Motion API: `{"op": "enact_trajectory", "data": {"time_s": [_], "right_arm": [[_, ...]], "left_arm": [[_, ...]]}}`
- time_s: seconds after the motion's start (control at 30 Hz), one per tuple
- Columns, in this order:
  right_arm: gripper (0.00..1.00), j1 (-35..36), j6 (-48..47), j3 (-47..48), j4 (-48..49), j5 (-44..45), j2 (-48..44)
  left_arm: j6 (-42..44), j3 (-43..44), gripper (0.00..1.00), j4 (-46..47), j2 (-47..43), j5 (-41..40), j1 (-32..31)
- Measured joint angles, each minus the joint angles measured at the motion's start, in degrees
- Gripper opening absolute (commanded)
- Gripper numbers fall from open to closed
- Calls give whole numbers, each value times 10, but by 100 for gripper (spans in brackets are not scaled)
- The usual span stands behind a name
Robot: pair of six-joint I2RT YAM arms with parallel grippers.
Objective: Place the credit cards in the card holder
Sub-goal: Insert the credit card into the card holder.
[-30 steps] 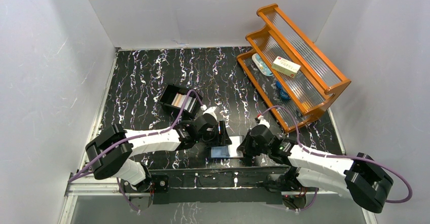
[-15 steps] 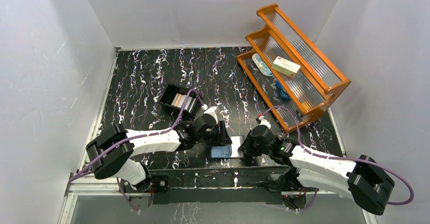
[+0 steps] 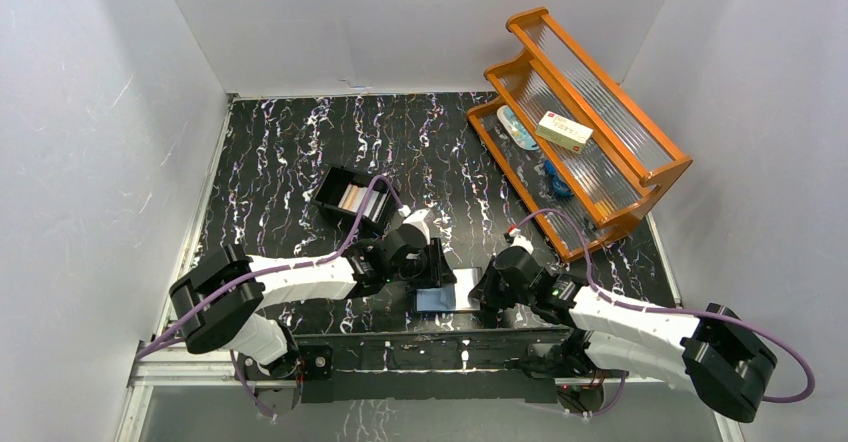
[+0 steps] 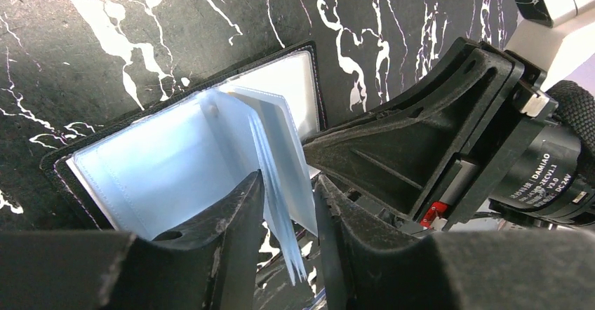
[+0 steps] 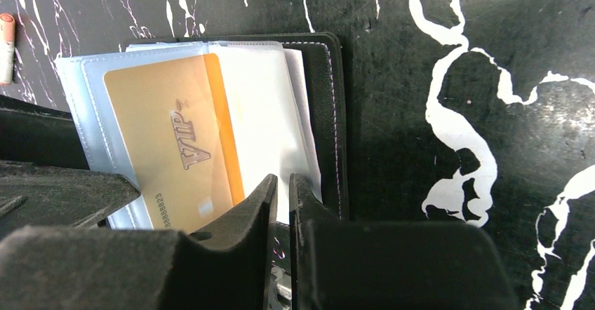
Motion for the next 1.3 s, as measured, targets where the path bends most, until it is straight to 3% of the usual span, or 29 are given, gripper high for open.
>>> {"op": "enact_trajectory", "data": {"time_s": [0.13,0.47,0.57,0.93,1.13,1.23,1.3], "right_arm": [[20,0,0,0,6,-1,3],[20,0,0,0,6,-1,3],[20,0,0,0,6,-1,3],[20,0,1,0,6,-2,3],[20,0,1,0,8,-3,6],[20,0,0,0,10,-5,7],[28,0,0,1,7,-4,5]], "left_arm": [[0,-5,26,3,-2,0,-1],[0,-16,39,8,-10,-1,-3],[0,-17,30,8,-16,-3,-5],[0,-29,20,28,-44,-7,-7],[1,-34,0,43,-43,-6,-7],[5,-34,0,46,-22,-4,-7],[5,-34,0,41,-13,-5,-7]]}}
